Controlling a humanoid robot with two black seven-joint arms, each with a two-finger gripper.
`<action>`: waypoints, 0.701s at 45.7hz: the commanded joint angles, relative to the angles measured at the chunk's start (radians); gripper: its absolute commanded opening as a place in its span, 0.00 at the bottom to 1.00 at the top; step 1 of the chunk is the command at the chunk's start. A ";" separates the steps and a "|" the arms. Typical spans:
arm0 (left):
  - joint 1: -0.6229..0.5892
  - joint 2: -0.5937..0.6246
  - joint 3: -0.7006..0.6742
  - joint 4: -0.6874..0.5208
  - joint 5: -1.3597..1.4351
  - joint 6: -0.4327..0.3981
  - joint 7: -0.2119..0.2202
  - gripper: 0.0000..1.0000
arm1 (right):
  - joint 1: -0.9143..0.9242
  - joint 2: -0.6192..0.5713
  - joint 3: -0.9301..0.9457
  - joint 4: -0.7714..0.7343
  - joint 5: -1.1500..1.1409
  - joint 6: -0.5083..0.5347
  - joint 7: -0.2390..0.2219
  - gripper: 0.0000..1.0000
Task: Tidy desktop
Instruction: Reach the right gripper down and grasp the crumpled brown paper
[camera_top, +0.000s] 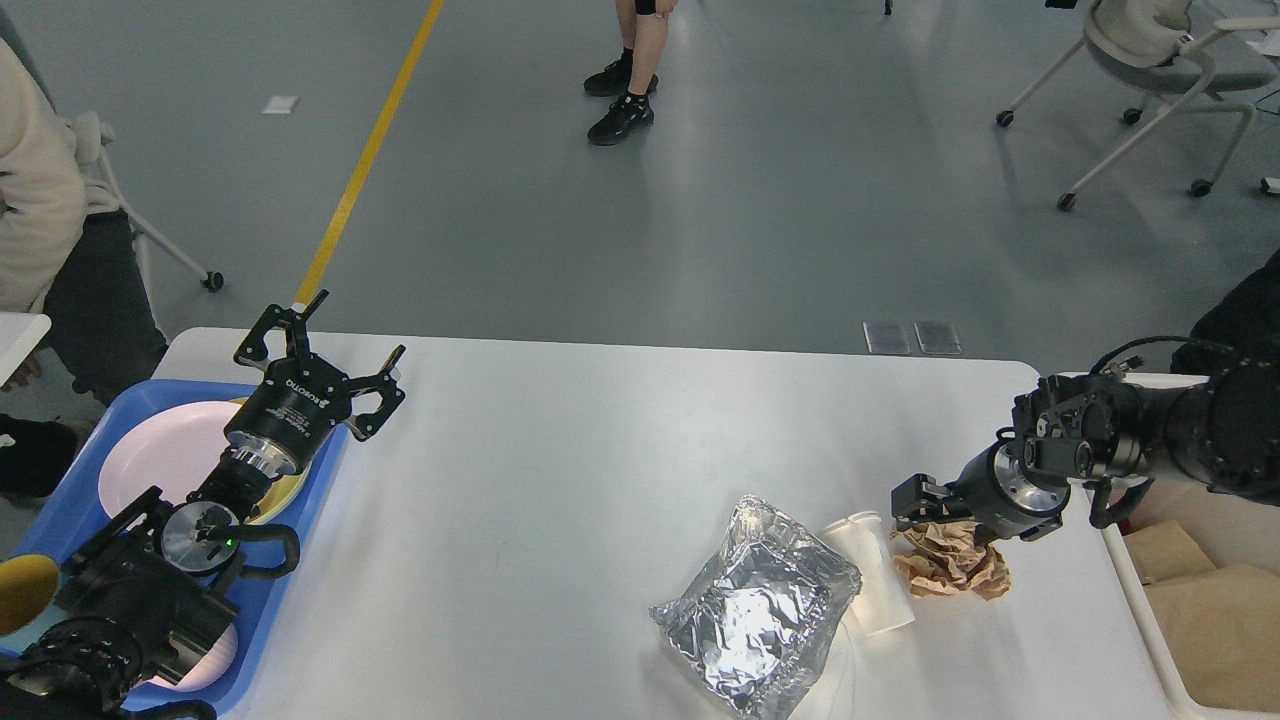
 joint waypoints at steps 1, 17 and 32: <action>0.000 0.000 0.000 0.000 0.000 0.000 0.000 0.97 | -0.003 -0.015 -0.006 0.001 0.008 -0.004 -0.001 0.56; 0.000 0.000 0.000 0.000 0.000 0.000 0.000 0.97 | -0.005 -0.030 -0.022 0.016 0.010 0.099 -0.001 0.00; 0.000 -0.001 0.000 0.000 0.000 0.000 0.000 0.97 | 0.023 -0.056 -0.031 0.016 0.008 0.114 -0.001 0.00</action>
